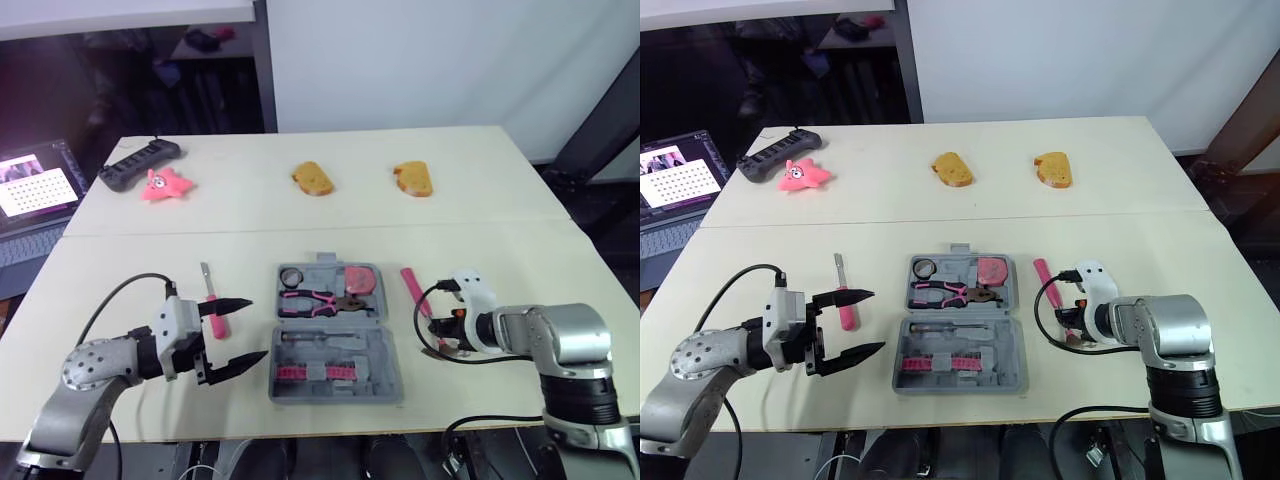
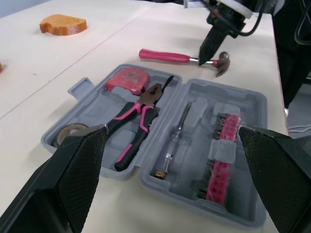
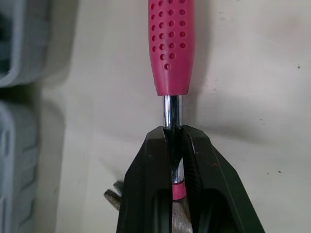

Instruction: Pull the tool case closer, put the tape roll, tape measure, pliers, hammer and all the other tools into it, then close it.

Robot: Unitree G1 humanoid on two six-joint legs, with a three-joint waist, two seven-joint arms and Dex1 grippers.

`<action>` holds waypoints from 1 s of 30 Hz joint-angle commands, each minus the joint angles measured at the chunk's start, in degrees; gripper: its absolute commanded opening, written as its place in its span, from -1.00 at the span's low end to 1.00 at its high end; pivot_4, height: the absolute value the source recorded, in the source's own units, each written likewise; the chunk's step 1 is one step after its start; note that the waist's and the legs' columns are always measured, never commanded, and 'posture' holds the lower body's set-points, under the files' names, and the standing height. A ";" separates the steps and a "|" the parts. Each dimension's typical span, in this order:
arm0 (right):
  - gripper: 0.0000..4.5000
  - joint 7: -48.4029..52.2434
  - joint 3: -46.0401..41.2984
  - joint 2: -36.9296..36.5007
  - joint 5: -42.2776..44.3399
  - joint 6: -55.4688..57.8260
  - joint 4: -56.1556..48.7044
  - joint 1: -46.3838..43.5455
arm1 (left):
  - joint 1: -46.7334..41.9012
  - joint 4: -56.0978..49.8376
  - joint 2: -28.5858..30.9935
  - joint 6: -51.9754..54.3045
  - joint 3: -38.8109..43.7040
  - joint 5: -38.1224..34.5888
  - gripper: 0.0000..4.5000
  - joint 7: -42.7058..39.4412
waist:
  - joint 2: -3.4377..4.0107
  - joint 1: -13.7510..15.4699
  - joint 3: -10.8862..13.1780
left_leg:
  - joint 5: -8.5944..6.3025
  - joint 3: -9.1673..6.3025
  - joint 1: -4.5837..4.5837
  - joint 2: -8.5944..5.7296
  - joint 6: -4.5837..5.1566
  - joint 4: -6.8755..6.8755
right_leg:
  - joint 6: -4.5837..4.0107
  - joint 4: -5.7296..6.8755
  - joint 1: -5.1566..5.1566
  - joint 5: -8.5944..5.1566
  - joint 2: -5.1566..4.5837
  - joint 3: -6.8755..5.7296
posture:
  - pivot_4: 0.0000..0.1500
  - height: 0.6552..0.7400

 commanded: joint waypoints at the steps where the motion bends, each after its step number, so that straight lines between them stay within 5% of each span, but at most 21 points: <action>1: -0.44 -4.05 -0.55 1.32 -1.18 0.37 -1.89 1.70 | 0.41 -2.16 0.92 0.01 1.10 -0.53 1.00 -0.30 | -0.10 -0.06 -0.14 | 0.01 -0.01 0.04 0.02 -0.01 0.00 | -0.02 0.00 0.03 0.02 0.04 -0.01 | 1.00 1.00; 8: 0.98 -3.72 -1.95 0.92 0.88 -2.10 -15.71 6.16 | 2.30 -2.64 2.16 0.72 3.31 -2.21 1.00 -0.87 | -0.06 -0.05 -0.16 | 0.00 -0.01 0.05 0.02 0.01 -0.02 | 0.00 0.00 0.03 0.01 0.03 -0.02 | 1.00 1.00; 13: 0.98 -2.67 -3.05 -1.33 -2.00 -24.73 -27.03 20.41 | 4.57 1.94 4.84 0.63 9.06 -4.81 1.00 -5.17 | -0.06 -0.10 -0.17 | 0.00 -0.02 0.03 0.05 0.02 -0.04 | 0.02 0.02 0.01 0.00 0.09 -0.05 | 1.00 1.00; 18: 0.98 0.11 -8.43 0.12 -0.94 -38.15 -27.36 30.39 | 5.54 13.74 8.36 -3.70 14.54 -3.36 1.00 -10.87 | -0.04 -1.04 -0.17 | 0.00 0.07 0.08 0.09 0.02 -0.04 | 0.02 0.04 0.06 -0.02 0.17 -0.05 | 1.00 1.00; 23: 0.98 0.59 -5.85 -1.27 -1.82 -41.84 -23.59 30.24 | 3.12 19.61 8.95 -6.39 14.64 -2.12 1.00 -12.98 | -0.08 -1.31 -0.18 | 0.00 0.04 0.24 0.11 0.02 -0.02 | 0.01 0.03 0.19 -0.02 0.17 0.00 | 1.00 1.00; 30: 0.98 -3.57 0.49 0.90 -3.46 -39.25 -19.00 24.92 | 2.71 14.59 6.94 -5.54 12.02 -1.90 1.00 -12.17 | -0.07 -1.28 -0.18 | 0.00 0.01 0.23 0.16 0.02 -0.04 | 0.01 0.05 0.15 -0.01 0.16 0.01 | 1.00 1.00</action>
